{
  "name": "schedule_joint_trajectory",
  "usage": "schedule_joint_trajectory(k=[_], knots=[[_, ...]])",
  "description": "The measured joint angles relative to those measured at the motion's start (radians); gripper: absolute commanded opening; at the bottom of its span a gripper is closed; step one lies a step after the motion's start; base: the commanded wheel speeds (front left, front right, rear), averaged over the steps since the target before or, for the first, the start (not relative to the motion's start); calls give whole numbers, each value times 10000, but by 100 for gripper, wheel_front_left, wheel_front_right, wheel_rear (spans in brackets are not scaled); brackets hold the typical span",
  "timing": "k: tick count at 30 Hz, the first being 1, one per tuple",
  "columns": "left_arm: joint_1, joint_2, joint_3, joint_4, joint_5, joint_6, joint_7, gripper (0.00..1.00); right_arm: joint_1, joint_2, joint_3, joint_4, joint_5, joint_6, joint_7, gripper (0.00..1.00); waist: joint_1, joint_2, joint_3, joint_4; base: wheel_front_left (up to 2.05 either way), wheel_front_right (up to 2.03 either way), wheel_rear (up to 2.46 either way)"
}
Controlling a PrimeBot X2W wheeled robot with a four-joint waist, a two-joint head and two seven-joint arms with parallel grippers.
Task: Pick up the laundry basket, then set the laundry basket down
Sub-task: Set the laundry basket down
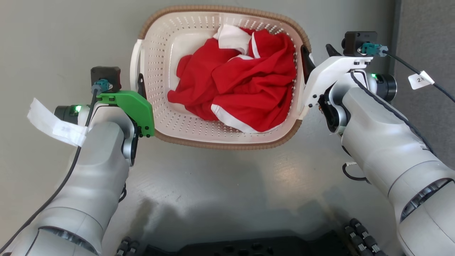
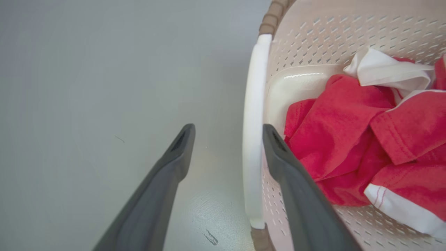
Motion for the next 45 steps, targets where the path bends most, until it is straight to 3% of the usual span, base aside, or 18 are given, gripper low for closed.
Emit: schedule_joint_trajectory(k=[16, 26, 33, 45], knots=[[635, 8, 117, 150, -56, 2, -8, 100, 692, 6, 148, 59, 42, 217, -81, 100, -1, 0, -1572, -115, 0, 0, 0], [1299, 261, 453, -965, 59, 2, -10, 100, 1142, 10, 13, -322, -148, 301, -90, 100, 0, 0, -2911, -133, 0, 0, 0], [2412, 765, 1072, -2119, 265, 54, -10, 100, 2007, -38, -642, -984, -401, 270, -92, 100, -1, 0, -4030, -130, 0, 0, 0], [4416, 1003, 2196, -4309, 909, 146, -12, 100, 3644, -491, -1787, -2472, -1252, 161, -92, 100, -1, 0, -5734, -99, 0, 0, 0]])
